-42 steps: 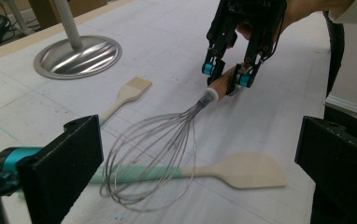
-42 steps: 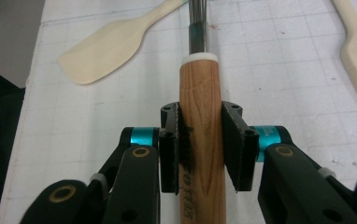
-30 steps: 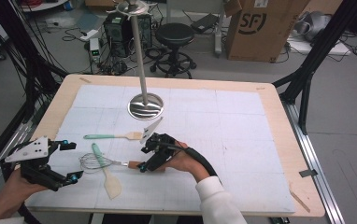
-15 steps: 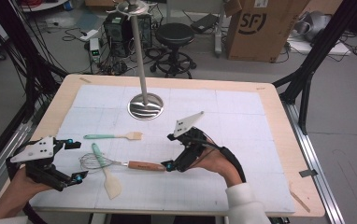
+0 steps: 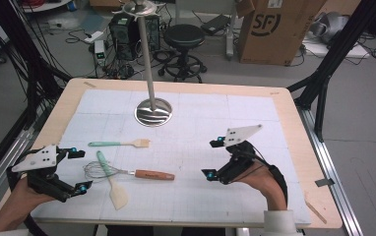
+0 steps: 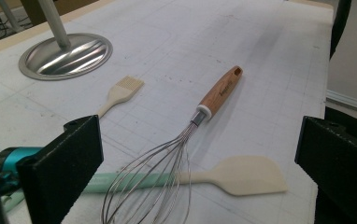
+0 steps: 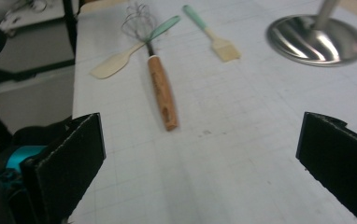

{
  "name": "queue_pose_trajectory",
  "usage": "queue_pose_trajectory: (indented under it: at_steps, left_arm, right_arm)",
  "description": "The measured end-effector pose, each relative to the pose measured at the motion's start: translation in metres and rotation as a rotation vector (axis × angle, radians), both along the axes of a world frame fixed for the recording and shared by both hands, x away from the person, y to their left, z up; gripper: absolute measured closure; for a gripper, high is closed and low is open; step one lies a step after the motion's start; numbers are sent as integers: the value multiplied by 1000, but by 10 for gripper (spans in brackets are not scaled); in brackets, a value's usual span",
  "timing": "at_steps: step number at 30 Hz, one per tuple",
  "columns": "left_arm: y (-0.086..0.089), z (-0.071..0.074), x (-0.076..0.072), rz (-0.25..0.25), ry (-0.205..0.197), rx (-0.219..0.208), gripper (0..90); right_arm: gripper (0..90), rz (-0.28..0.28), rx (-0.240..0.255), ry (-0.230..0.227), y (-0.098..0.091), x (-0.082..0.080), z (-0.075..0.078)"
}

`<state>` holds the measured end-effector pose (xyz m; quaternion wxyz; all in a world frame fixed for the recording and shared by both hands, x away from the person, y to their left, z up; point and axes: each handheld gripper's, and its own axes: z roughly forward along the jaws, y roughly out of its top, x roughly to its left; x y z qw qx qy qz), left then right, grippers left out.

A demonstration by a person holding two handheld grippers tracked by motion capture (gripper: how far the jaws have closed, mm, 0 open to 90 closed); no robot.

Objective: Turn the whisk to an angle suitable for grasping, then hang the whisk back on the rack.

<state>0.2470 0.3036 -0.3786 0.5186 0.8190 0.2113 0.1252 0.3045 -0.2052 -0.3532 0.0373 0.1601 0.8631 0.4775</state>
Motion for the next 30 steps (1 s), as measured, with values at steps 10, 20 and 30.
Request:
queue_pose_trajectory:
  at_steps: [10, 20, 30]
  left_arm:
    - [-8, 2, 0, 12, -2, 15, 16]
    - [-20, 2, 2, -19, -6, 32, 16]
    - [-11, 8, 0, -7, -17, 8, 17]
  right_arm:
    - [1, -112, 91, 17, -62, -11, -17]
    - [1, -162, 101, 6, -86, -24, -20]
    - [1, -188, 126, -8, -96, -28, -16]
